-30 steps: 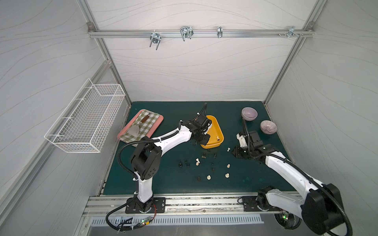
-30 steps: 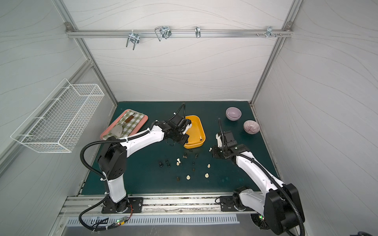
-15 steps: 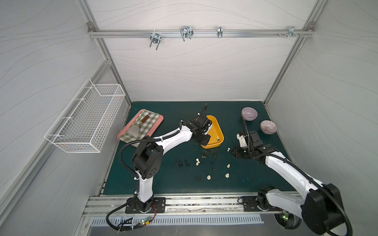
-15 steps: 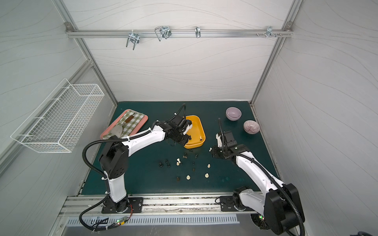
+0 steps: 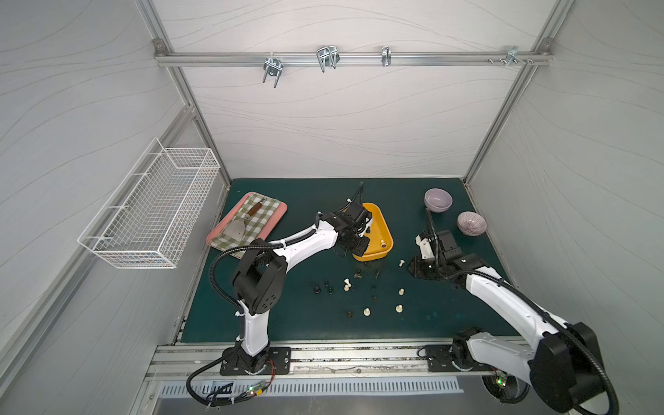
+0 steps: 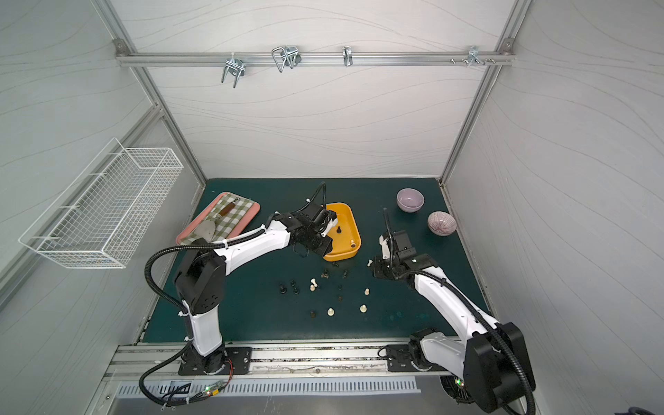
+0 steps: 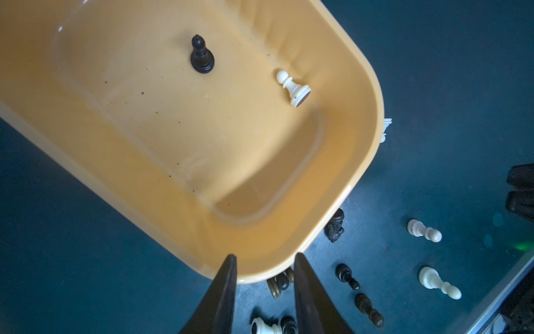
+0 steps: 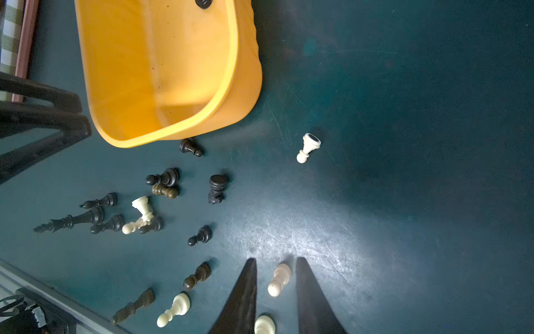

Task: Put the chess pieces into the storage box
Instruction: Place the chess piece in the storage box, then pick up the chess piece at the center of the board.

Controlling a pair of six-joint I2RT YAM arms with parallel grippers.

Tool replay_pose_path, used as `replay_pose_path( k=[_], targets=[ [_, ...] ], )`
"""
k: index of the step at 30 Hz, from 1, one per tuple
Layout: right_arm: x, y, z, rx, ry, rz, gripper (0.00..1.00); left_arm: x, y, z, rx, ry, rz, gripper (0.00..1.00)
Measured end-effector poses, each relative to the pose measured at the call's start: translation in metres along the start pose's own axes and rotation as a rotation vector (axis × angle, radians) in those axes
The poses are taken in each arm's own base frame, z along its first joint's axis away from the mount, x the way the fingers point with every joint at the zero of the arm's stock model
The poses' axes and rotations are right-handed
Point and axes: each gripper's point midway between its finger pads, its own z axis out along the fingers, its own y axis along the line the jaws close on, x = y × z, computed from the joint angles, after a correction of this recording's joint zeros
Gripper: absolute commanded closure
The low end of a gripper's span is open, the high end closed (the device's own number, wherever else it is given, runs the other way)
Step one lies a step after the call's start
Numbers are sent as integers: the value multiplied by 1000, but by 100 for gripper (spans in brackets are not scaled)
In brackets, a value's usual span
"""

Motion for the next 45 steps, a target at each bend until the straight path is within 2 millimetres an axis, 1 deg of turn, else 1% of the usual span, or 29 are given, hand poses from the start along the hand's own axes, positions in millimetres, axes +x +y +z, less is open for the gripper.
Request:
replay_pose_path(
  k=[5, 10, 14, 17, 22, 25, 30, 34, 39, 45],
  targets=[
    [0, 0, 0, 0, 1, -1, 74, -1, -1, -2, 2, -7, -9, 55],
    [1, 0, 0, 0, 2, -1, 73, -1, 0, -9, 5, -27, -11, 53],
    [1, 0, 0, 1, 3, -1, 73, 1, 6, -15, 2, -40, -26, 52],
    [1, 0, 0, 1, 4, 0, 73, -1, 13, -23, -3, -59, -40, 51],
    [2, -2, 3, 7, 17, 3, 74, -1, 19, -37, -7, -91, -53, 49],
    [5, -3, 5, 14, 34, 7, 73, 4, 21, -40, -8, -92, -56, 49],
    [11, -4, 8, 24, 64, 6, 73, 20, 28, -47, -15, -92, -82, 48],
    [11, -1, 9, 36, 83, -5, 73, 31, 35, -54, -26, -102, -104, 47],
    [10, 6, 12, 53, 97, -39, 73, 43, 43, -60, -43, -118, -123, 46],
    [14, 18, 19, 81, 135, -103, 73, 59, 51, -63, -55, -115, -139, 46]
  ],
)
